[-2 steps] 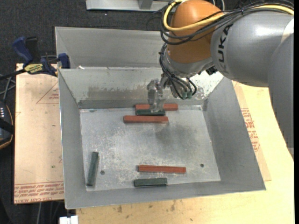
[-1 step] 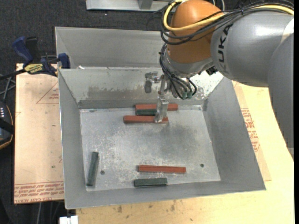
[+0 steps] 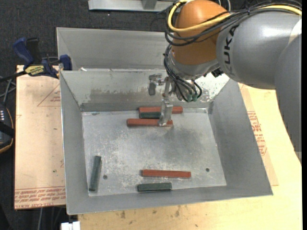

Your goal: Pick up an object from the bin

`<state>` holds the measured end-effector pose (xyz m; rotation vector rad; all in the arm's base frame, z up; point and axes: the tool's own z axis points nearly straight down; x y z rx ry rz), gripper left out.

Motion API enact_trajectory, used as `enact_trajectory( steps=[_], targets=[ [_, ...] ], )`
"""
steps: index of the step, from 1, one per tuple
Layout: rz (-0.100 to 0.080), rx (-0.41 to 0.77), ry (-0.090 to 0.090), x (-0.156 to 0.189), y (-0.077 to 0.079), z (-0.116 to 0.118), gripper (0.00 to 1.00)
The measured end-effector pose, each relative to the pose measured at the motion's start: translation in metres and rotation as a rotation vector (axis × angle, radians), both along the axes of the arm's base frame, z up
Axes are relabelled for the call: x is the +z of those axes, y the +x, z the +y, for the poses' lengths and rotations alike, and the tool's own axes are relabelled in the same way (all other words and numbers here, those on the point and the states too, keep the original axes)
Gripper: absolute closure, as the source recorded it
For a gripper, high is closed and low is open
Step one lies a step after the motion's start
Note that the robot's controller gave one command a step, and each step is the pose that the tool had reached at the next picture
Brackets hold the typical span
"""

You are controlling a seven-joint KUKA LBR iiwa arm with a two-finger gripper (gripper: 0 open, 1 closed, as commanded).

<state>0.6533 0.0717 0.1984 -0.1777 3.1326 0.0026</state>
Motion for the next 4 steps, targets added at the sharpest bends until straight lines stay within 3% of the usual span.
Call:
enact_trajectory(
  steps=[1,2,3,4],
  targets=[
    [-0.005,-0.031,0.001,-0.049,-0.004,-0.004,0.0],
    [0.004,-0.21,0.0,-0.092,-0.033,-0.007,0.0],
    [-0.004,-0.192,0.001,-0.125,-0.019,-0.012,1.0],
    [-0.004,-0.192,0.001,-0.125,-0.019,-0.012,1.0]
  ],
)
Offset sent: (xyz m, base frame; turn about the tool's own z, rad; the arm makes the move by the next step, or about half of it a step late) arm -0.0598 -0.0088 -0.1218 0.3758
